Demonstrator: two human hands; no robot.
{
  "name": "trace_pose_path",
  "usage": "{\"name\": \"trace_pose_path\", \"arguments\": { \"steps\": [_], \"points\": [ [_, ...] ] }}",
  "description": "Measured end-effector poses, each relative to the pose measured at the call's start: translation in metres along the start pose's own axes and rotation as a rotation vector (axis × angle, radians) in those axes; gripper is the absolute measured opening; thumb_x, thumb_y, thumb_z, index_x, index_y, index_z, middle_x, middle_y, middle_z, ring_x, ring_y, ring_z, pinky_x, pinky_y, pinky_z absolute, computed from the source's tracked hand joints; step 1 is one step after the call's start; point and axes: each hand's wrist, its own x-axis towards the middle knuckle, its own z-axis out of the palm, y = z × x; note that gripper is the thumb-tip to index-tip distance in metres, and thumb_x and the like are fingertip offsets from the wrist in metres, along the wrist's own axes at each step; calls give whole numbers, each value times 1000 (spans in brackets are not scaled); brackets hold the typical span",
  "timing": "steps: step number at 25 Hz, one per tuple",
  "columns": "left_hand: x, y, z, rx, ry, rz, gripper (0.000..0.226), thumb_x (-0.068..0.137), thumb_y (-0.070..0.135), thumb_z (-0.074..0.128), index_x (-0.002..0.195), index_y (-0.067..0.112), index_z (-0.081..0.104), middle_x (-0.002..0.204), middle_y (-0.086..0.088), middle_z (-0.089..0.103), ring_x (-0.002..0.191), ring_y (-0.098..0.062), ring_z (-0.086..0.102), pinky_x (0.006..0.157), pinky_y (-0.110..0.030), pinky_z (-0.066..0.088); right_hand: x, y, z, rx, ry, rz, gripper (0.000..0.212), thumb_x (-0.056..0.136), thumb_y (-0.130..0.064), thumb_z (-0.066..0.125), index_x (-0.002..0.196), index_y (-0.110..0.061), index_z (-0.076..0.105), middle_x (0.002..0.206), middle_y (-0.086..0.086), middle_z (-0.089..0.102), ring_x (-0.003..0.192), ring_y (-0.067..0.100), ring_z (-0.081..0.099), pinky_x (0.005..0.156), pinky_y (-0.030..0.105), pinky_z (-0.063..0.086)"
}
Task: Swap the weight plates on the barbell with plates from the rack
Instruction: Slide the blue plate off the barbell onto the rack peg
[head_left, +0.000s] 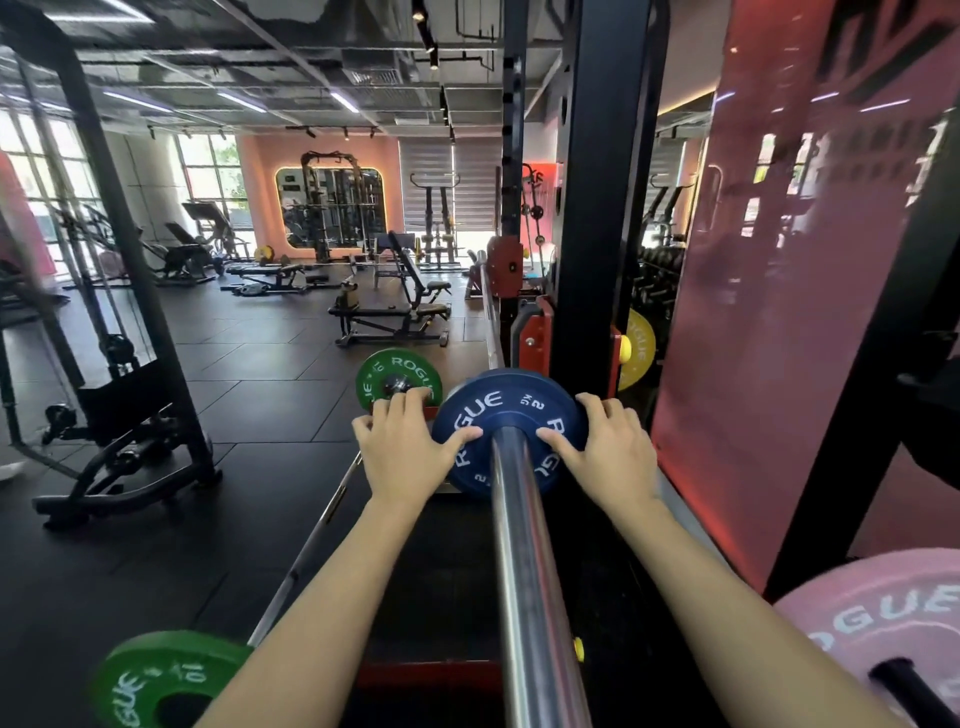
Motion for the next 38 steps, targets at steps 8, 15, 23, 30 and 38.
{"name": "trace_pose_path", "arguments": {
  "steps": [8,15,23,30,38],
  "points": [
    [0,-1,0,33,-18,-14,86,69,92,45,113,19,62,106,-2,67,100,-26,58,84,-43,38,6,0,-3,6,-11,-3,72,79,-74,55,125,-18,55,108,6,61,99,28,56,72,40,50],
    [-43,17,-39,-13,10,-9,71,74,79,53,117,22,58,111,3,62,103,-22,54,84,-41,38,-31,9,-31,54,30,-74,63,85,-69,53,124,-19,57,106,3,62,99,25,56,69,37,50],
    [-97,29,-112,-58,-55,1,67,80,75,43,122,25,55,118,5,58,106,-19,49,85,-38,36,-86,-1,-94,142,-25,-102,62,88,-65,50,132,-21,53,113,2,61,108,25,55,77,39,50],
    [-148,28,-191,-140,-73,46,64,85,71,40,127,26,55,123,7,56,111,-18,49,91,-40,38,-159,-31,-172,113,-36,-49,58,89,-66,46,133,-29,49,117,-3,58,110,22,53,80,38,49],
    [-245,21,-281,-223,-142,123,58,86,68,44,126,27,55,123,9,56,112,-17,48,90,-38,35,-273,-68,-248,78,-2,-5,55,90,-59,51,132,-24,52,116,-1,60,106,23,54,78,37,47]
  ]
}}
